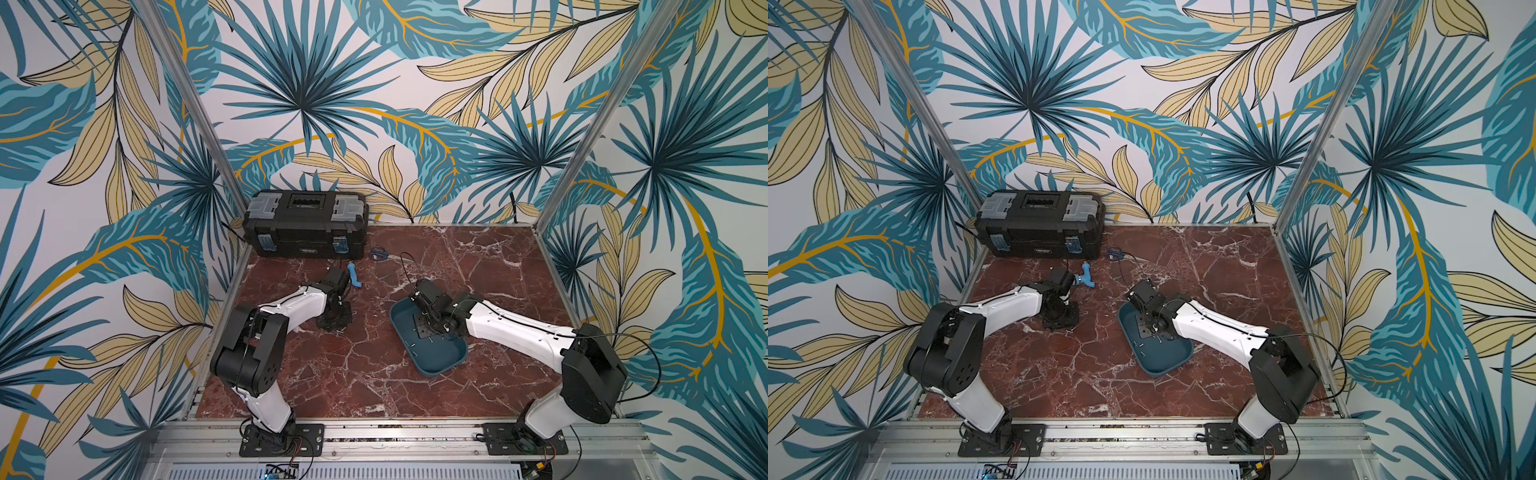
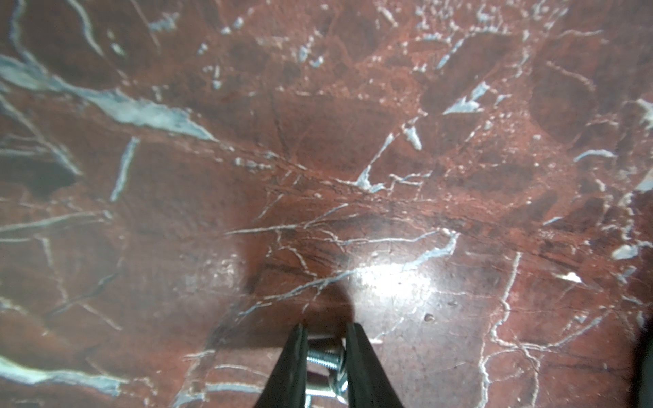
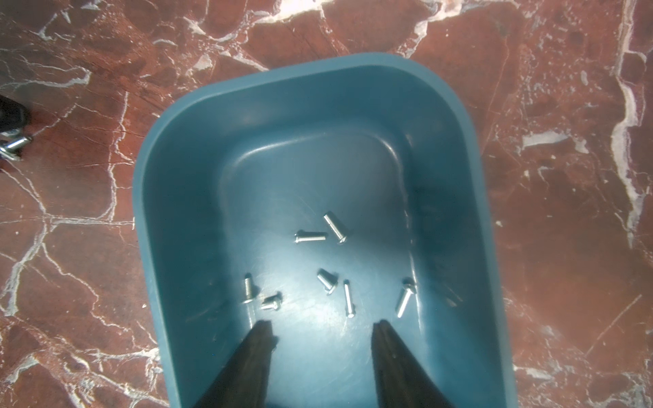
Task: Put the screws on the desktop into the storage box
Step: Pick up the screw from the center of the board.
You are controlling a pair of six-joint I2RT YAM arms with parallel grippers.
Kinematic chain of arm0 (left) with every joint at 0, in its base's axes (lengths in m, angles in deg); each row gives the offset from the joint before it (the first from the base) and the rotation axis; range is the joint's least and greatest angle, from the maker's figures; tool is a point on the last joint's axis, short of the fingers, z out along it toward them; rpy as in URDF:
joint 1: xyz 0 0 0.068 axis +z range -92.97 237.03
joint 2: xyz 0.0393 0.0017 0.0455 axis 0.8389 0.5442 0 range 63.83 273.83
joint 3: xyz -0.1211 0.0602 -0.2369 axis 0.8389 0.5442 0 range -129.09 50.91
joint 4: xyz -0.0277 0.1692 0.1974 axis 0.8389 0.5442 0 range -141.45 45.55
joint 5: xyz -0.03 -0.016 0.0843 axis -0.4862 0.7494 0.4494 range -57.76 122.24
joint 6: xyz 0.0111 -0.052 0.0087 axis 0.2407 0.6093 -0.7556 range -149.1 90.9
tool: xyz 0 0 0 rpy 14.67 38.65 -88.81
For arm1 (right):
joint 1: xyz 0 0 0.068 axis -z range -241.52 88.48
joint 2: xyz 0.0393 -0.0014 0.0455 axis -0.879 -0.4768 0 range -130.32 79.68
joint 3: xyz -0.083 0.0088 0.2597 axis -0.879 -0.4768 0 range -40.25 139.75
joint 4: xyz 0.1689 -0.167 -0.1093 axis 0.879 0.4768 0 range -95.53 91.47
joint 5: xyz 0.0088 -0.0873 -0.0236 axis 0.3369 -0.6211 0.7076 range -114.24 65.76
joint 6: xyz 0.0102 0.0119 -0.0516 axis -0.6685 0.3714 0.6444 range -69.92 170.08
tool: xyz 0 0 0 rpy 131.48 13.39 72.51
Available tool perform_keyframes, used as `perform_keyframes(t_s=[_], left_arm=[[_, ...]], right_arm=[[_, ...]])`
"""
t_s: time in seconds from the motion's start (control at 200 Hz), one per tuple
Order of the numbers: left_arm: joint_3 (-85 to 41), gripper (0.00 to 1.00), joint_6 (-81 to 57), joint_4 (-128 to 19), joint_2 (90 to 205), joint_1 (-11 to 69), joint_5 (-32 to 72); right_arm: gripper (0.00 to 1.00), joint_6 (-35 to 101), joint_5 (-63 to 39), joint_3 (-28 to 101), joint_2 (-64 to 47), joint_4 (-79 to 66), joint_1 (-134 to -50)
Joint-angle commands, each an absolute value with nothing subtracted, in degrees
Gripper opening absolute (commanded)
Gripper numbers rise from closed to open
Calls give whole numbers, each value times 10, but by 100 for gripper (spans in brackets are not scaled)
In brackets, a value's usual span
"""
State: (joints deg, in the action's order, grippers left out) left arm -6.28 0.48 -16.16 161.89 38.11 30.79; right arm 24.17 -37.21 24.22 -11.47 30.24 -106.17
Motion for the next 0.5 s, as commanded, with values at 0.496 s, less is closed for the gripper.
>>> perform_keyframes(t_s=[0.496], left_arm=[[-17, 29, 2, -143, 1609, 378, 290]], right_arm=[[51, 239, -365, 243, -127, 299, -1061]])
